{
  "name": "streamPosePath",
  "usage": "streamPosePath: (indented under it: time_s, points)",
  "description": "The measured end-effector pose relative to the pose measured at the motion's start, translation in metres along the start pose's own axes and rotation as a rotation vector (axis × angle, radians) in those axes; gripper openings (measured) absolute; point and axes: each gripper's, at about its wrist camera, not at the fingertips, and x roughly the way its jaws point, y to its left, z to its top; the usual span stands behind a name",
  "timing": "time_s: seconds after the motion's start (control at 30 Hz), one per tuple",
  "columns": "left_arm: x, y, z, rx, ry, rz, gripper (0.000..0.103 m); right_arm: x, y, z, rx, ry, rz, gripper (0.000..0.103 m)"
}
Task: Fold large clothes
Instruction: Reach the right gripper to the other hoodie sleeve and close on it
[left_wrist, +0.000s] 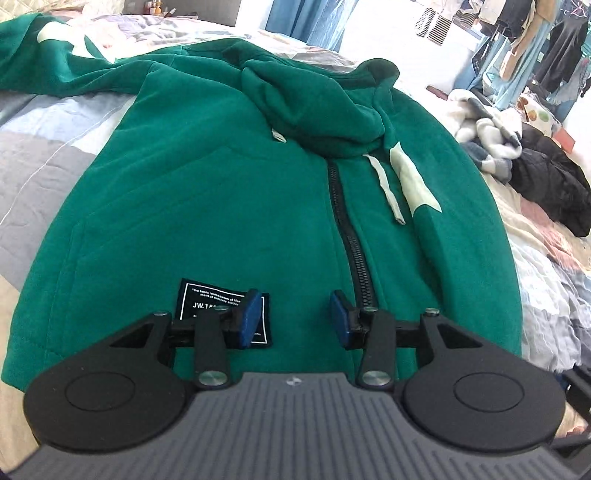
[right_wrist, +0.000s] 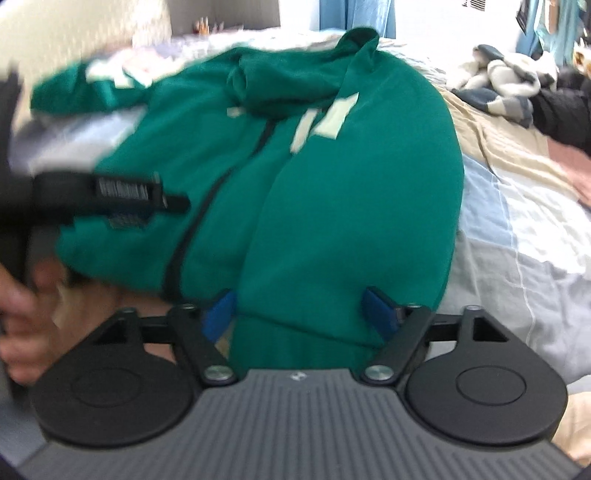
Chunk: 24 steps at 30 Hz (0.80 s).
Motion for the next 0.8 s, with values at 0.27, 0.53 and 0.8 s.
streamPosePath:
  time_s: [0.27, 0.53, 0.8]
  points:
    - [-0.003, -0.003, -0.003, -0.005, -0.008, 0.011, 0.048, 0.010, 0.019, -0.009, -0.137, 0.035, -0.089, 0.081]
    - [-0.010, -0.006, -0.005, -0.013, -0.025, 0.023, 0.048, -0.015, 0.011, -0.009, -0.066, -0.043, -0.110, 0.045]
    - [-0.015, -0.001, -0.005, -0.043, -0.037, 0.014, 0.048, -0.051, -0.022, 0.000, 0.123, -0.198, -0.166, 0.029]
